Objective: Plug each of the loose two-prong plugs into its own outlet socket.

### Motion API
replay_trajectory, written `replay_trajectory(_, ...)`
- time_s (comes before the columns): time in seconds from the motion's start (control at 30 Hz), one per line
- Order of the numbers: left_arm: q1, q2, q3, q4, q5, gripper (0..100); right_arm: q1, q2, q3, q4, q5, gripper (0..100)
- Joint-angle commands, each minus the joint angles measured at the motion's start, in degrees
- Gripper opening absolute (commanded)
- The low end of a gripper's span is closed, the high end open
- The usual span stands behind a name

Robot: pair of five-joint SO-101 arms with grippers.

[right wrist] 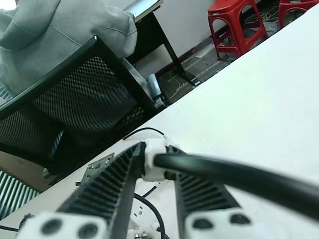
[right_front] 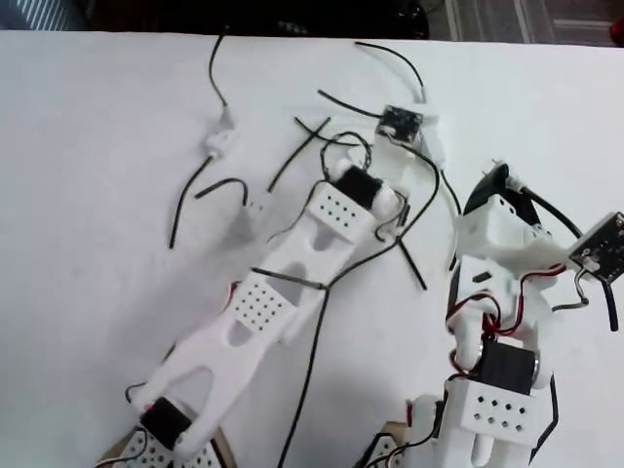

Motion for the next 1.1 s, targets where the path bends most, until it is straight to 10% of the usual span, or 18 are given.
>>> replay_trajectory(0.0, 1.8, -0.57, -1.58, -0.79, 0.35, 14, 0.22, -1.1, -0.53, -1.1, 0.26, 1.7)
replay_trajectory(0.43, 1.71, 0.04, -1.58, 14.07, -3.34, 13, 0.4, -1.19, -0.53, -1.1, 0.26, 1.7)
replay_trajectory(1.07, -1.36, -0.31, -1.58, 14.42, -13.27, 2, 0.31, -1.19, -0.53, -1.1, 0.35, 1.7)
